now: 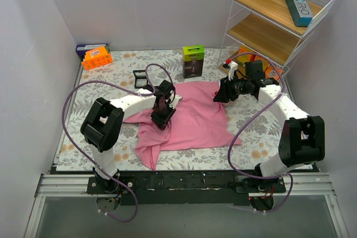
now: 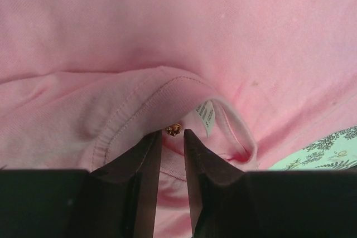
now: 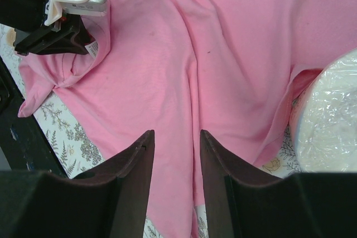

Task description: Remove the brooch from the garment

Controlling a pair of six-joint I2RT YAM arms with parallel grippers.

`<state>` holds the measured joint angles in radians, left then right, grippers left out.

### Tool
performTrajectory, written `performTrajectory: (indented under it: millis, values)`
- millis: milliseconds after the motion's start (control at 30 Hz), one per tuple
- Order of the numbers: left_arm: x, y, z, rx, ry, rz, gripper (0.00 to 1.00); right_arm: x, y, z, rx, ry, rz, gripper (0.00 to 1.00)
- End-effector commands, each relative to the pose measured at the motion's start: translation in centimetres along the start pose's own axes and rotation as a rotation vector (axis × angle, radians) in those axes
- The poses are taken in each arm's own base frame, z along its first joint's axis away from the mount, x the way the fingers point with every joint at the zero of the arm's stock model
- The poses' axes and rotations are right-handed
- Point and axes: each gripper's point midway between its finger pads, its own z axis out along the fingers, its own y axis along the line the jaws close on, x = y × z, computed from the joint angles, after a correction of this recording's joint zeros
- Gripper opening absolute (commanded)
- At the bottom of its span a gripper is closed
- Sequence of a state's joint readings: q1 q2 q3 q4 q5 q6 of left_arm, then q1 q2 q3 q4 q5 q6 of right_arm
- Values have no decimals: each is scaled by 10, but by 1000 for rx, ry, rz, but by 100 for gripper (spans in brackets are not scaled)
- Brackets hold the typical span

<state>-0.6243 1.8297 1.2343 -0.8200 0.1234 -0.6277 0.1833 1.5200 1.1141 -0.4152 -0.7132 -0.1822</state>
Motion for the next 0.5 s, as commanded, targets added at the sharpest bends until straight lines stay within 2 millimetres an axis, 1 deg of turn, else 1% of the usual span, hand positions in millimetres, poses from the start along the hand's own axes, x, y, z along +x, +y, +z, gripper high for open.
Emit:
performTrajectory:
  millis: [0,267,467]
  values:
    - [-4,-2,3,11,-2,16,21,-7,2,-4,-1,-26,-21,45]
    - [-3,-5,3,18,0,28,16,-8,1,-4,-3,-27,-24,45]
    - [-10,-4,2,12,-12,29,17,-7,1,-2,-4,-23,-20,45]
